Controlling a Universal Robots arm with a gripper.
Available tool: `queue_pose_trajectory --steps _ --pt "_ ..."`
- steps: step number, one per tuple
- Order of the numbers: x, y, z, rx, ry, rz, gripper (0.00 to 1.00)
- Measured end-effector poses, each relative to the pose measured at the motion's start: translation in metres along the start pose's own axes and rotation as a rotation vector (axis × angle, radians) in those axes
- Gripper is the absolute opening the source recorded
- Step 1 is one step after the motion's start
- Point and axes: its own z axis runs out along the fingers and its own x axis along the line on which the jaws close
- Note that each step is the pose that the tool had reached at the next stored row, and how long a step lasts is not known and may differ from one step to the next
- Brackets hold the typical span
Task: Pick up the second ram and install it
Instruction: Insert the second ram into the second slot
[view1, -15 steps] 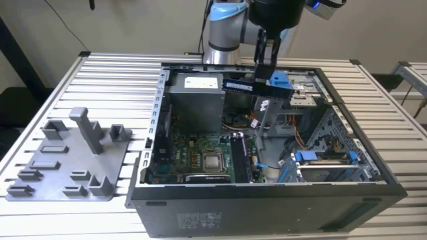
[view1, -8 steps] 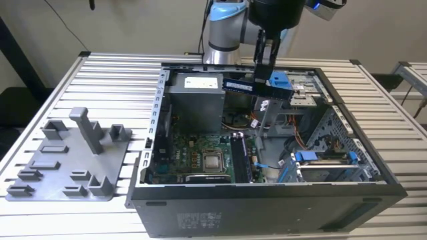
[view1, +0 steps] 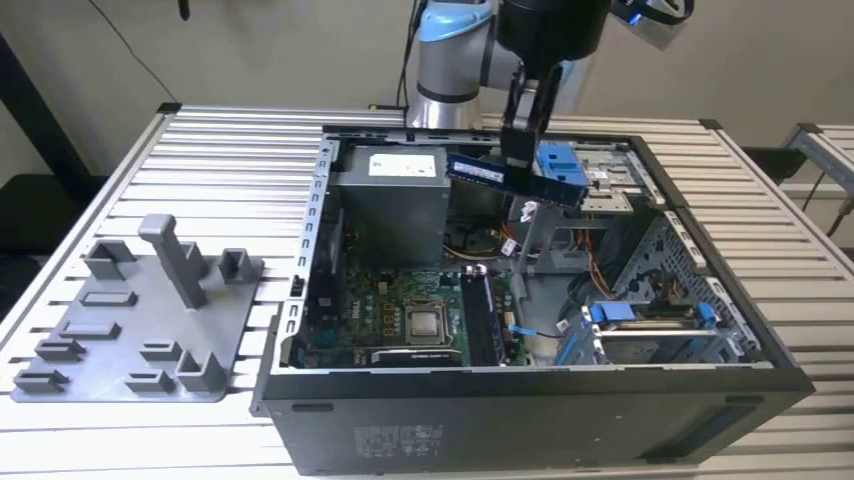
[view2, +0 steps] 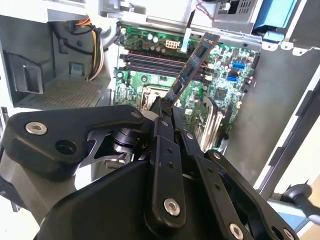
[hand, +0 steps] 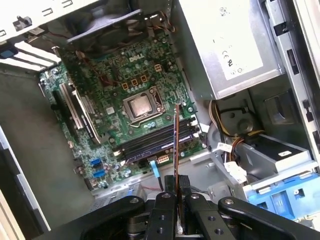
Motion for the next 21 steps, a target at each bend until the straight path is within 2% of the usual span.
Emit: queue_pose_trajectory --steps 21 --pt "0.0002 0.0000 0.0031 -0.0018 0.0125 0.311 0.14"
